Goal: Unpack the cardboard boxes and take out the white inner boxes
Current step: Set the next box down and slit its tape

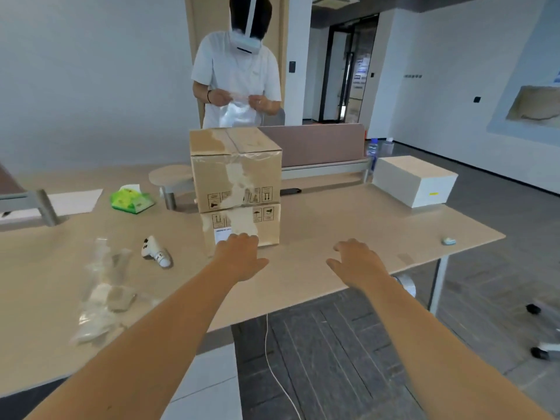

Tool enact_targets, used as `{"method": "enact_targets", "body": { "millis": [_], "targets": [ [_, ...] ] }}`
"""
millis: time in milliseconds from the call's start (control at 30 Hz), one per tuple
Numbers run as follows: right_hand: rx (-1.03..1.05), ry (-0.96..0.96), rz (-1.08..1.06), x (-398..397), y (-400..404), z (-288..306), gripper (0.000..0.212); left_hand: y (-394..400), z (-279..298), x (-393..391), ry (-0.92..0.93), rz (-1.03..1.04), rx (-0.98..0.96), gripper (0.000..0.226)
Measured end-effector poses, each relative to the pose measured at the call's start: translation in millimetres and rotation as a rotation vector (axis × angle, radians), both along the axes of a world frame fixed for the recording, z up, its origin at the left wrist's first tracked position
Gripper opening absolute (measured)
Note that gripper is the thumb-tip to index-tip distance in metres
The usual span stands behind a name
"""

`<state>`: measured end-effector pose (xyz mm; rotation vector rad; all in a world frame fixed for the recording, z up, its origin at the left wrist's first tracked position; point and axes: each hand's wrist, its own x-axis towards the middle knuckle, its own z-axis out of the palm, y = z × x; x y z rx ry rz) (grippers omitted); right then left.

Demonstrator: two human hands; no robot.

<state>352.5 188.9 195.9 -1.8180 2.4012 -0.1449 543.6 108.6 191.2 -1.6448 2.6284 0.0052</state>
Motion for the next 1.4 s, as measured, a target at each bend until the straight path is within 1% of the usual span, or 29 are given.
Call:
{"method": "enact_targets", "body": {
  "millis": [100, 267, 400, 467, 567, 633, 733, 800, 867, 933, 1033, 1100, 1167, 1267, 1333, 1400],
  "targets": [
    [-0.015, -0.012, 0.021, -17, -52, 2, 0.042, -45, 2, -14, 0.022, 0.043, -0.025, 0.052],
    [-0.018, -0.052, 0.114, -33, -138, -9, 0.044, -105, -6, -28, 0.056, 0.16, -0.006, 0.05],
    [-0.046, -0.171, 0.203, -42, -202, -10, 0.046, -140, -12, -32, 0.167, 0.341, 0.013, 0.047],
    [-0.08, -0.274, 0.229, -45, -231, -7, 0.051, -156, -12, -31, 0.251, 0.445, 0.005, 0.05],
    [-0.137, -0.564, 0.241, -41, -267, -4, 0.061, -173, -12, -25, 0.44, 0.618, -0.035, 0.061],
    [-0.17, -0.721, 0.245, -35, -284, -5, 0.065, -185, -14, -18, 0.636, 0.735, -0.067, 0.069],
    [-0.215, -0.922, 0.239, -27, -310, -10, 0.064, -205, -15, -6, 0.976, 0.842, -0.113, 0.083],
    [-0.237, -1.101, 0.199, -23, -326, -14, 0.064, -221, -18, 2, 1.159, 0.853, -0.117, 0.087],
    [-0.27, -1.232, 0.156, -18, -343, -20, 0.066, -238, -21, 10, 1.282, 0.81, -0.094, 0.083],
    [-0.292, -1.308, 0.135, -14, -357, -29, 0.064, -255, -27, 14, 1.429, 0.766, -0.078, 0.073],
    [-0.356, -1.4, 0.132, -12, -371, -43, 0.063, -272, -34, 14, 1.606, 0.741, -0.091, 0.05],
    [-0.407, -1.423, 0.139, -10, -374, -50, 0.061, -279, -40, 13, 1.661, 0.727, -0.112, 0.04],
    [-0.449, -1.456, 0.132, -6, -374, -52, 0.056, -283, -45, 15, 1.684, 0.714, -0.145, 0.036],
    [-0.502, -1.507, 0.107, 0, -375, -54, 0.054, -287, -49, 17, 1.71, 0.697, -0.162, 0.039],
    [-0.529, -1.516, 0.094, 3, -372, -51, 0.053, -286, -49, 17, 1.734, 0.681, -0.168, 0.048],
    [-0.563, -1.494, 0.078, 4, -369, -48, 0.044, -283, -44, 16, 1.738, 0.673, -0.193, 0.053]
  ]
}}
